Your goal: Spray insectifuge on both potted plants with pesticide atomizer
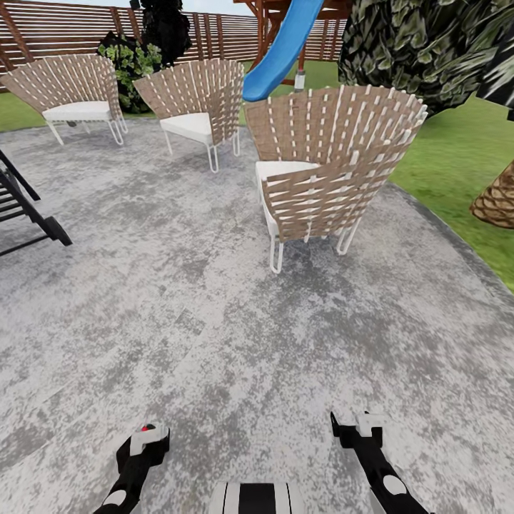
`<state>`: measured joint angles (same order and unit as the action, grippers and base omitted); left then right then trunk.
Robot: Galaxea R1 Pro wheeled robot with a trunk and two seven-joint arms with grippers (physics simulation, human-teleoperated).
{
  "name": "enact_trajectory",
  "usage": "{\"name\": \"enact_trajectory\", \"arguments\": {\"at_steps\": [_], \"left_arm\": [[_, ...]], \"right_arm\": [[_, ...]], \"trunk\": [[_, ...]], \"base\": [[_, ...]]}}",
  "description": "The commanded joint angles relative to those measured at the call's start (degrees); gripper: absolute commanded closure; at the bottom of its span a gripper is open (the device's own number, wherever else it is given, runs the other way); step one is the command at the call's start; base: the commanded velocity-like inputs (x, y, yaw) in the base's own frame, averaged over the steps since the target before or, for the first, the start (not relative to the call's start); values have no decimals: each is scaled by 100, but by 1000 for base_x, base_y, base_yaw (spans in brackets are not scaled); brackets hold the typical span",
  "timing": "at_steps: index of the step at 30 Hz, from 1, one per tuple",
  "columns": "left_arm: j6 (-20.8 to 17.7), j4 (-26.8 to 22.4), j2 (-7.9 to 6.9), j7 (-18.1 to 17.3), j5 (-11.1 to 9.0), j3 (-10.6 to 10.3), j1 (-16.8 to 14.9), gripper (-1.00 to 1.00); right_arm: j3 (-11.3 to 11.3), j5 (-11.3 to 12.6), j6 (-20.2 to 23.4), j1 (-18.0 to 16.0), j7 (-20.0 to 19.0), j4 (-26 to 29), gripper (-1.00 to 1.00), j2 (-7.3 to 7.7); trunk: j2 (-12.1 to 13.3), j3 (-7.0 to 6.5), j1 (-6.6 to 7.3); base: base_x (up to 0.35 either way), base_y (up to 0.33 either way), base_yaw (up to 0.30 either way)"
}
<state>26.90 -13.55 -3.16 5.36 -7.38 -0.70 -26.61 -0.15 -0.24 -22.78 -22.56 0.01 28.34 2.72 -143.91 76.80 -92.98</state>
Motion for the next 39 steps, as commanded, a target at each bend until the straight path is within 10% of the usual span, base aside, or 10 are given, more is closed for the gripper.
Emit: {"name": "enact_trajectory", "arguments": {"at_steps": [1,39], "left_arm": [[22,2,0,0,-35,-10,-2,-100],[32,-8,0,0,-44,-10,-2,-100]], "right_arm": [[-2,-2,-16,-2,-5,-4,-100,1],[-2,6,-16,-2,-18,-4,-100,-8]], "trunk": [[-1,4,0],[-4,59,-5]], "base": [[66,0,0],[3,30,-24]]}}
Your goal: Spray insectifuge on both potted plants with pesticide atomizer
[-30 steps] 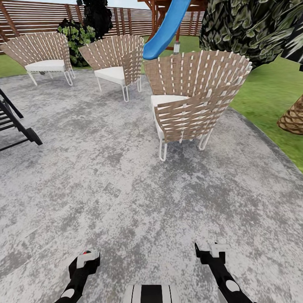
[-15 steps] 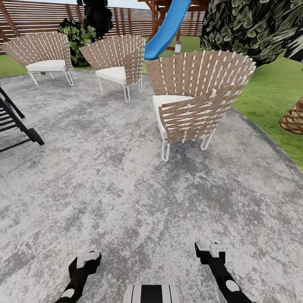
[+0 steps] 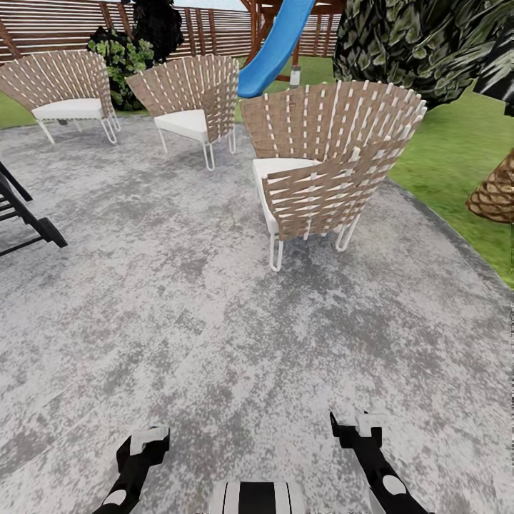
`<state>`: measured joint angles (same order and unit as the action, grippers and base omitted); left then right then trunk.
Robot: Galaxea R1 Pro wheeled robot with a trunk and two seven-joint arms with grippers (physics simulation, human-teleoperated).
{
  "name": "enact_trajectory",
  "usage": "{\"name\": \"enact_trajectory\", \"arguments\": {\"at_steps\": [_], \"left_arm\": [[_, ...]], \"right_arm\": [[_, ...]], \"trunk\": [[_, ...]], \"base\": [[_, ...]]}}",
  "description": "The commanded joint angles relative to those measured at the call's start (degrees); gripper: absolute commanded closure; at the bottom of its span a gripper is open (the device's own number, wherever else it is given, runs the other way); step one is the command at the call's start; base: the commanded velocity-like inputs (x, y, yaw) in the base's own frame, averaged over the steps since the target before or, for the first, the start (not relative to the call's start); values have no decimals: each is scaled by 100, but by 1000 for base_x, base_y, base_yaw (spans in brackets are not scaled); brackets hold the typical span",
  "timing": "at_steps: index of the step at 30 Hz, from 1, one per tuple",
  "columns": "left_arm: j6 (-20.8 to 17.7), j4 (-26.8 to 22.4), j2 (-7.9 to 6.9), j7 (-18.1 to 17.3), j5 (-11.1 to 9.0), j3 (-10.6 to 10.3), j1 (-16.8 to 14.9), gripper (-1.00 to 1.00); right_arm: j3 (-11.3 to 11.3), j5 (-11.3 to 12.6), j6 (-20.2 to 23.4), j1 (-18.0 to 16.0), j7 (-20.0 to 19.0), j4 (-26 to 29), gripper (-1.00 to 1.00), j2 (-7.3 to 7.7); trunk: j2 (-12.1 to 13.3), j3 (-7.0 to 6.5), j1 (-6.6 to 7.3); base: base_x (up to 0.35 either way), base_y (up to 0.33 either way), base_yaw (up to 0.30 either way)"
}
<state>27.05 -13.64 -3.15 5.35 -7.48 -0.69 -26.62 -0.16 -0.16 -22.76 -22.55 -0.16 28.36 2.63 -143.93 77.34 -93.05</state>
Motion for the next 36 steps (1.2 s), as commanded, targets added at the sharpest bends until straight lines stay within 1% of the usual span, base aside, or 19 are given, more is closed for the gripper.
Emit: {"name": "enact_trajectory", "arguments": {"at_steps": [1,3,8,10,14,20,31,36], "left_arm": [[18,1,-1,1,-35,-12,-1,-100],[19,1,-1,1,-35,-11,-1,-100],[20,1,-1,1,-37,-18,-1,-100],[20,1,-1,1,-37,-19,-1,-100],[28,1,-1,1,-38,-19,-1,-100],[29,1,-1,1,-41,-19,-1,-100],[26,1,-1,1,-36,-11,0,-100],[21,1,-1,1,-35,-2,-1,-100]], "right_arm": [[-1,-1,-18,-4,-2,-6,-100,0],[-3,-1,-18,-4,-2,-6,-100,0],[-4,-1,-18,-4,-2,-6,-100,0],[-2,-1,-18,-4,1,-6,-100,0],[-5,-1,-18,-4,-1,-6,-100,0],[-2,-1,-18,-4,2,-6,-100,0],[-2,-1,-18,-4,-1,-6,-100,0],[-3,-1,-18,-4,-1,-6,-100,0]], "trunk": [[-3,26,-1],[-5,71,-6],[-5,74,-6],[-8,131,-12],[-8,139,-12],[-16,291,-27],[-16,320,-27],[-16,320,-27]], "base": [[0,0,-222],[0,0,-125],[0,0,-28],[0,0,-4],[0,0,0],[0,0,0],[1,2,0],[64,108,0]]}}
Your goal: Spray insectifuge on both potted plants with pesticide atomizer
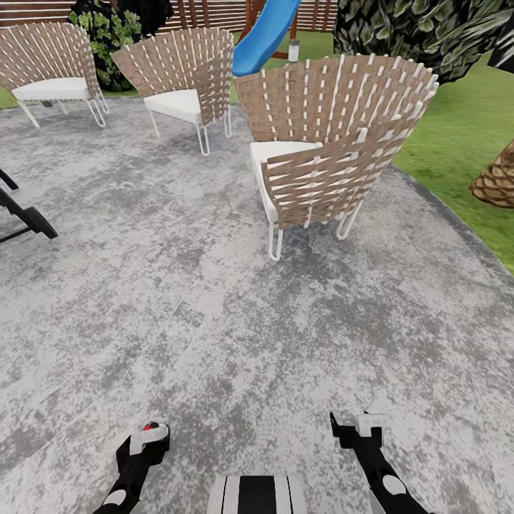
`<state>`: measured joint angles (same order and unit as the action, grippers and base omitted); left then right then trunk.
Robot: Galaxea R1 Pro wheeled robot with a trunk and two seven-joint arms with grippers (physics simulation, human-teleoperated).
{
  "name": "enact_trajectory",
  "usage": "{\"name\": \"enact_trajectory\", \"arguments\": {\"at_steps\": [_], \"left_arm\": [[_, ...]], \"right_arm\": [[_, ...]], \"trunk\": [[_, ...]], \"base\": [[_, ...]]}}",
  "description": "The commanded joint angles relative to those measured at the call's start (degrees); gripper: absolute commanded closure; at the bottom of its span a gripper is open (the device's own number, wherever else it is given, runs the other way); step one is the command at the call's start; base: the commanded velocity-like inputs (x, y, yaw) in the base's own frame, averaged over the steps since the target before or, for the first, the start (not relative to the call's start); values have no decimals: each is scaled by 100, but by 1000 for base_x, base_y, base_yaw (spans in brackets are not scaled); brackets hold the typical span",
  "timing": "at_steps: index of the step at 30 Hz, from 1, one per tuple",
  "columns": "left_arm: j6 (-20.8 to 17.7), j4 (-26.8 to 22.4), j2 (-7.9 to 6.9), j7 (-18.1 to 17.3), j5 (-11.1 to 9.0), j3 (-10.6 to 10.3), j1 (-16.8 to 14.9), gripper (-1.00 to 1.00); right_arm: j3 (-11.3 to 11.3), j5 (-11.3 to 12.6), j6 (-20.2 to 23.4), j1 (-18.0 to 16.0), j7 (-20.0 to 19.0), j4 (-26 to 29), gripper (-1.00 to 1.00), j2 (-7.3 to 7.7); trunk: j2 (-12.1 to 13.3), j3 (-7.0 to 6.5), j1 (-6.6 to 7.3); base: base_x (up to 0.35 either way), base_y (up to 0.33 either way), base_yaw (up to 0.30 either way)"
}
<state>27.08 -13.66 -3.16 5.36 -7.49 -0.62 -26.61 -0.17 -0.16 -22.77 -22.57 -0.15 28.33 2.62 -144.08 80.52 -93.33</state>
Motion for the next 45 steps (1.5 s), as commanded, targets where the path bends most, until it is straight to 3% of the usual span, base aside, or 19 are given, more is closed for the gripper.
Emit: {"name": "enact_trajectory", "arguments": {"at_steps": [1,13,20,45], "left_arm": [[17,4,0,0,-33,-9,-2,-100],[41,-5,0,0,-33,-25,-2,-100],[43,-5,0,0,-33,-28,-2,-100],[155,2,11,-1,-24,-43,1,-100]], "right_arm": [[-1,-1,-17,-2,-2,-3,-100,1],[-2,-1,-17,-2,-2,-3,-100,1],[0,-1,-17,-2,-2,-3,-100,1],[0,-1,-19,-2,-2,-3,-100,1]], "trunk": [[-1,3,1],[-1,5,1],[-6,124,-10],[-6,97,-10]], "base": [[34,55,0],[4,7,0],[0,0,0],[4,0,0]]}}
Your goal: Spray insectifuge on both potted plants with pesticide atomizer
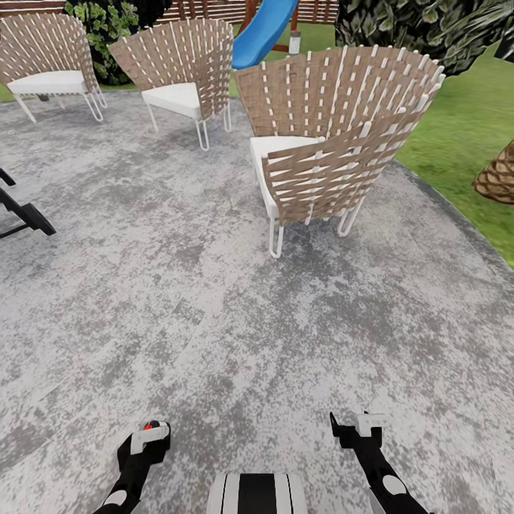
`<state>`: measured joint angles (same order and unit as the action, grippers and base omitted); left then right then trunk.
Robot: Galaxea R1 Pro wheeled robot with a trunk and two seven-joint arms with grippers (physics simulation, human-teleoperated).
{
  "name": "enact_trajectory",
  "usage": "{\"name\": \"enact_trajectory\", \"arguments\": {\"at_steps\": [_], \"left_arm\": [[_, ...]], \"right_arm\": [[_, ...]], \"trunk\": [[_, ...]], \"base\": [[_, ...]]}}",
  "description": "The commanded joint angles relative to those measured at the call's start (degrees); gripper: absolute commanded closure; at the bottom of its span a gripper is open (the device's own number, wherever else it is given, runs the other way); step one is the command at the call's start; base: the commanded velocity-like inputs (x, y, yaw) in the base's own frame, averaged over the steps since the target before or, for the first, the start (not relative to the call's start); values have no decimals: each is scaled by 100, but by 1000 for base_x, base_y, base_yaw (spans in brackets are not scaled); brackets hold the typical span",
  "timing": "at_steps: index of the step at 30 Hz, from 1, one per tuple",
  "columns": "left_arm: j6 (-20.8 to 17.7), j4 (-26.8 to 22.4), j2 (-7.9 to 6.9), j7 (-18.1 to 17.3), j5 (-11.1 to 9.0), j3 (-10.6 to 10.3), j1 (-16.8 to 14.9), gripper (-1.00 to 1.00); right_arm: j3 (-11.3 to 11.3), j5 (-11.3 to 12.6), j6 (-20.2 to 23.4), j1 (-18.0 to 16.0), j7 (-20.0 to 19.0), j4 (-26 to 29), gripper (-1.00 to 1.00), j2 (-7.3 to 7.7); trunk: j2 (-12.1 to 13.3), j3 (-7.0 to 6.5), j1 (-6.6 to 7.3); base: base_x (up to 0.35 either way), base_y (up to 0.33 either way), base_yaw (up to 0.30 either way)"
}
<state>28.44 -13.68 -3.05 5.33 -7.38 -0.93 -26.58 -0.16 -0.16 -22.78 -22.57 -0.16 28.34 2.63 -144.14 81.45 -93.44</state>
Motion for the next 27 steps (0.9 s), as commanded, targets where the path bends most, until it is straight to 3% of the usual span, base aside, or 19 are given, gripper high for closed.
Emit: {"name": "enact_trajectory", "arguments": {"at_steps": [1,27], "left_arm": [[35,8,0,0,-36,-13,-1,-100],[64,18,-2,-6,-36,-13,-2,-100]], "right_arm": [[-2,-1,-17,-2,-2,-4,-100,1],[-2,-1,-16,-2,1,-4,-100,1]], "trunk": [[-1,-2,1],[-1,-36,1]], "base": [[0,0,0],[0,0,-35]]}}
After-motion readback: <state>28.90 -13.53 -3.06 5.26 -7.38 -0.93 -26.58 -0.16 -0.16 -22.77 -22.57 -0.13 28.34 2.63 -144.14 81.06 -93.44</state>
